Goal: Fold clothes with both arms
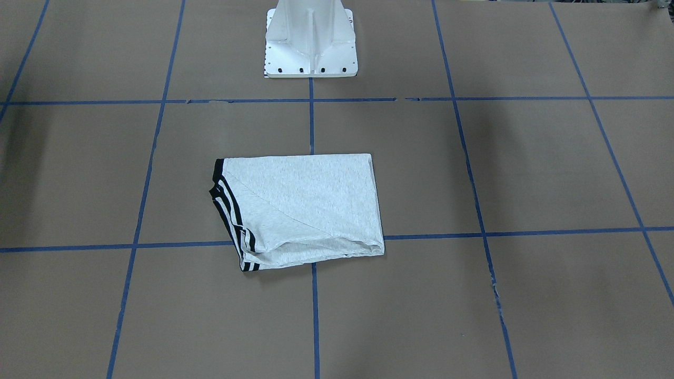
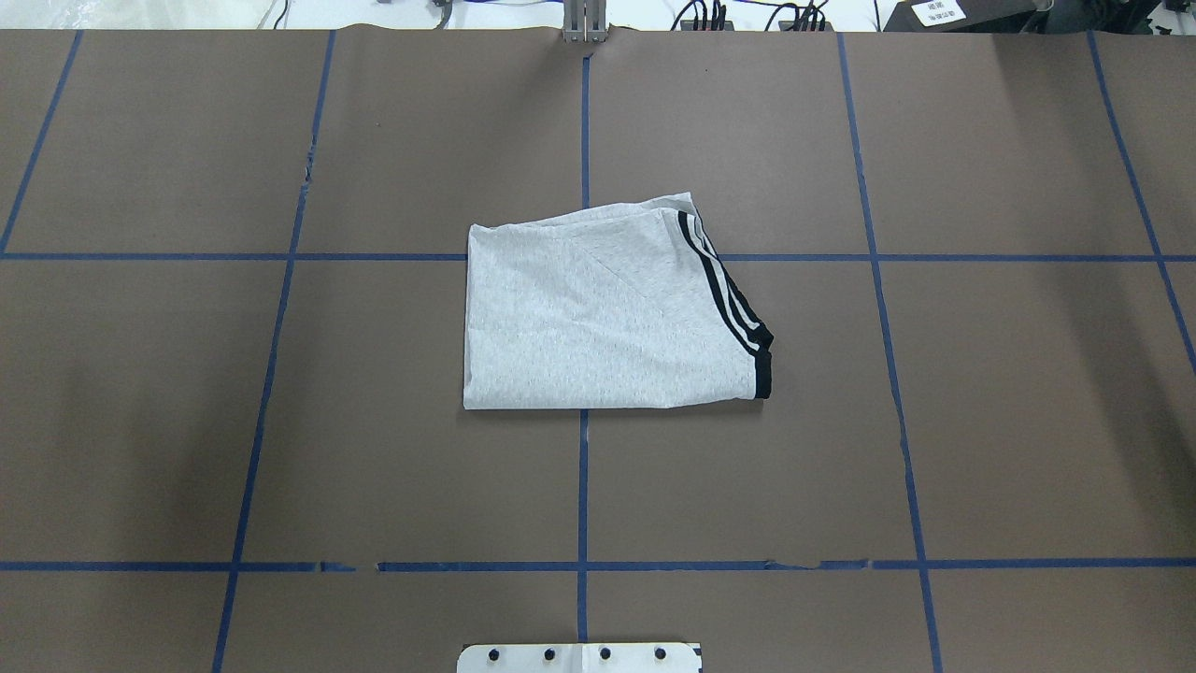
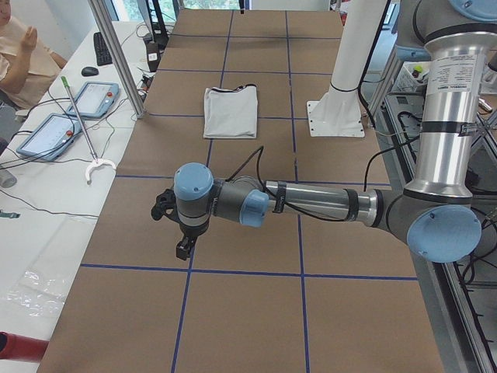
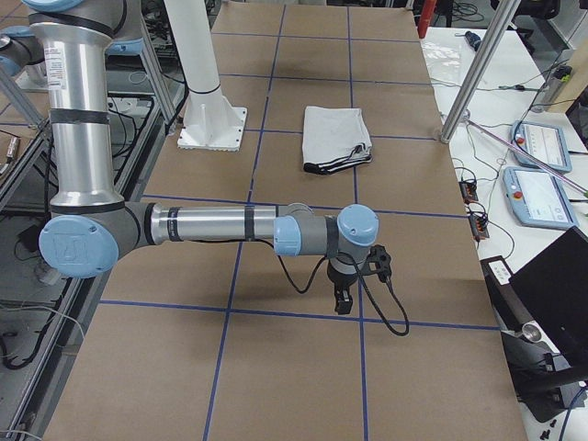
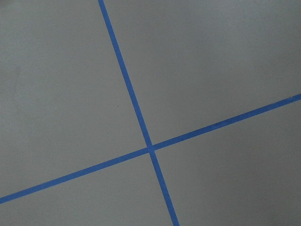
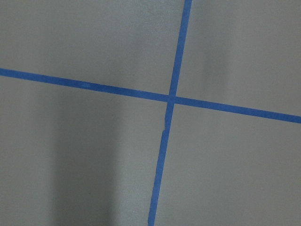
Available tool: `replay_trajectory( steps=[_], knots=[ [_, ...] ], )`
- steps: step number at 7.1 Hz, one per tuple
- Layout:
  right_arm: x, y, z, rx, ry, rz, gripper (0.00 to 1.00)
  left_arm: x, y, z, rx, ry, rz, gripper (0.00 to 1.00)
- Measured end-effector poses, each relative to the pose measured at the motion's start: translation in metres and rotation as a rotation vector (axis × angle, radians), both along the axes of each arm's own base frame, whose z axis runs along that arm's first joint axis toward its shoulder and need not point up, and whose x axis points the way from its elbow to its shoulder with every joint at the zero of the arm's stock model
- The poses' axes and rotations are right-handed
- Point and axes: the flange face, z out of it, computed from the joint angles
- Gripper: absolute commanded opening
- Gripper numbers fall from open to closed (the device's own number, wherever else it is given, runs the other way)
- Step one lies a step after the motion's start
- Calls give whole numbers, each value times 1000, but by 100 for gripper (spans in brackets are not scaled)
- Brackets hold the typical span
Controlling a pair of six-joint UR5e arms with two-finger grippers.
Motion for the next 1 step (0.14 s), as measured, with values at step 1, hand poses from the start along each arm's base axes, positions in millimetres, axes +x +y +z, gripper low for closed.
replay_trajectory(
  steps=[1],
  knots=[
    [0, 0, 0, 0, 0, 0, 100, 0, 0, 0, 1, 0, 0, 100]
  ],
)
